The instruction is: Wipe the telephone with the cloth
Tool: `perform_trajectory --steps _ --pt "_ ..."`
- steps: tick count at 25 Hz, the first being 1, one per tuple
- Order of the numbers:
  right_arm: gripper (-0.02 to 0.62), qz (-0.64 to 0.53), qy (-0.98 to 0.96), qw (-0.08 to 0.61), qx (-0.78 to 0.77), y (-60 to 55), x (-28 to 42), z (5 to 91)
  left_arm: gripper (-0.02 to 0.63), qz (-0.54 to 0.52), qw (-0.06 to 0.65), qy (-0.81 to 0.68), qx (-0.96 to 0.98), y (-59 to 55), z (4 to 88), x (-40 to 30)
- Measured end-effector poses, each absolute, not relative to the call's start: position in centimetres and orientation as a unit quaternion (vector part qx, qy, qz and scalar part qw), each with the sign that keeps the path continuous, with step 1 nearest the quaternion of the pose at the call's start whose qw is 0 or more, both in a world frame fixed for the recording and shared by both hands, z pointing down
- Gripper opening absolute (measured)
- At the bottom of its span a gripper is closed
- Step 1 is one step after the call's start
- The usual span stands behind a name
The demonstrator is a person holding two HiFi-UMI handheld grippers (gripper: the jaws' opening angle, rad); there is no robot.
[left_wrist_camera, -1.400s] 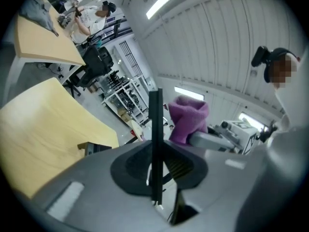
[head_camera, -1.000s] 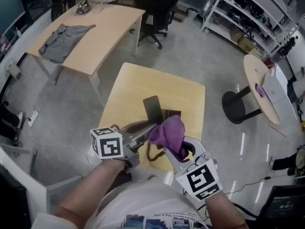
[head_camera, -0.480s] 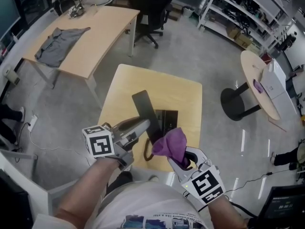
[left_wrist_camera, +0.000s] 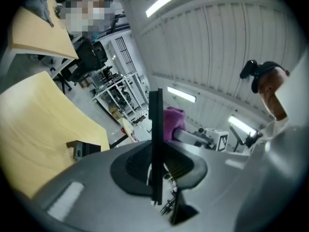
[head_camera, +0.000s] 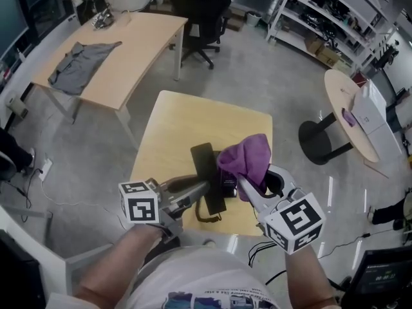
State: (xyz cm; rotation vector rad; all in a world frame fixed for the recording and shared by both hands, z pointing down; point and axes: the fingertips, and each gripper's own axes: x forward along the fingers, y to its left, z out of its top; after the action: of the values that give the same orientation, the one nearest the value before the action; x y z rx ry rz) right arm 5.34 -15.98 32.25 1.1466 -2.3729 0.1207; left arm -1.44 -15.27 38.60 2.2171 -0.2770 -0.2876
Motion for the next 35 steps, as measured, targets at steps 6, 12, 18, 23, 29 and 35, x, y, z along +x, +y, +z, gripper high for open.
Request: perform_trajectory --steps 6,12,18,23,29,35 --pt "0.117 0.04 -0.875 0.239 0.419 -17.4 4.2 31.9 0.081 -0.105 0.431 -0.092 0.891 -13.4 39.0 -0.9" --pt "0.117 0.059 -0.881 0.255 0.394 -15.3 3.3 34.2 0.08 -0.121 0.429 -0.099 0.89 -13.8 38.6 -1.9" --pt "0.117 0.082 -0.885 0.273 0.369 -12.1 3.0 36.8 0.081 -0.129 0.419 -0.109 0.892 -14.6 37.6 -3.0" --pt "0.117 0.104 -0.882 0.28 0.365 -9.9 3.5 38.7 0.081 -0.133 0.411 -0.11 0.895 -15.2 37.0 -3.6" --pt "0.117 0.127 -0.879 0.302 0.348 -7.8 5.0 40.7 0.081 -0.137 0.403 -0.104 0.899 -15.5 36.3 -3.4" --pt "0.117 0.129 -0.875 0.286 0.369 -8.5 7.1 39.5 0.081 -0.131 0.402 -0.09 0.902 -14.7 35.9 -2.7"
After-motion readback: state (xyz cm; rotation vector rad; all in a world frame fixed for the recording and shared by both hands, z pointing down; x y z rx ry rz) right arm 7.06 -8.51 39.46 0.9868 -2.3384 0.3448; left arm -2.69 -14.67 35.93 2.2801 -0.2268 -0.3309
